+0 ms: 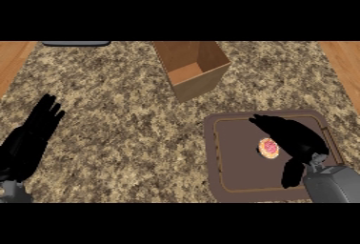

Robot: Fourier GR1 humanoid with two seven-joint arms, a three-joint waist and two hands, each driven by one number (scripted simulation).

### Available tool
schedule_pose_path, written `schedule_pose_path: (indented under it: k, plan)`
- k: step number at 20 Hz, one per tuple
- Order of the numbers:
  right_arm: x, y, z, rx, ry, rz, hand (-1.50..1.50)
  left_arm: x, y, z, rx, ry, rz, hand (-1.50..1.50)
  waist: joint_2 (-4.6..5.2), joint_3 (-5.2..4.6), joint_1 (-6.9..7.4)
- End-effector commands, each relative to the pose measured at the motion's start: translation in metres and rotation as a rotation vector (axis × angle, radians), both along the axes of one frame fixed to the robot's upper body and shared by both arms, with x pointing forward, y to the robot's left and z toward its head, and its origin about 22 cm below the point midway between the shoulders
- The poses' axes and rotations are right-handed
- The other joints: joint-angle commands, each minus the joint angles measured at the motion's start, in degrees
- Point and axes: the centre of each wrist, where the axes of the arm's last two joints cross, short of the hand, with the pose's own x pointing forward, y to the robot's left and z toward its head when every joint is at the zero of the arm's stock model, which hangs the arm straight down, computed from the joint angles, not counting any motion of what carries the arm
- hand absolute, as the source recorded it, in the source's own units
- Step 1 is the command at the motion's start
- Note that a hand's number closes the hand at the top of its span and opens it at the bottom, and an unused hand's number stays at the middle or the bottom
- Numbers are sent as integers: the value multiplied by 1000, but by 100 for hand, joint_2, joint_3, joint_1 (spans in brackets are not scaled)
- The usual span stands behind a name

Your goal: Pick the cupcake from the tray and place it in the cardboard box

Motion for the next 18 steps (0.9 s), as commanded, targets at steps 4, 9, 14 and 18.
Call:
schedule_pose_path:
  k: [4, 9, 14, 18]
  plan:
    - [2, -12, -27, -29, 27, 6, -150, -10, -2, 4, -18, -14, 9, 0, 0, 0, 6]
    - [8, -6, -28, -15, 10, -3, -150, 5, -14, 2, -21, -4, 4, 0, 0, 0, -8]
    - [9, -21, -28, 26, -35, 17, 150, 7, 12, 7, 6, 9, 5, 0, 1, 0, -12]
    - [24, -4, -34, 47, -83, 64, 150, -7, -7, -3, 2, -10, -10, 0, 3, 0, 12]
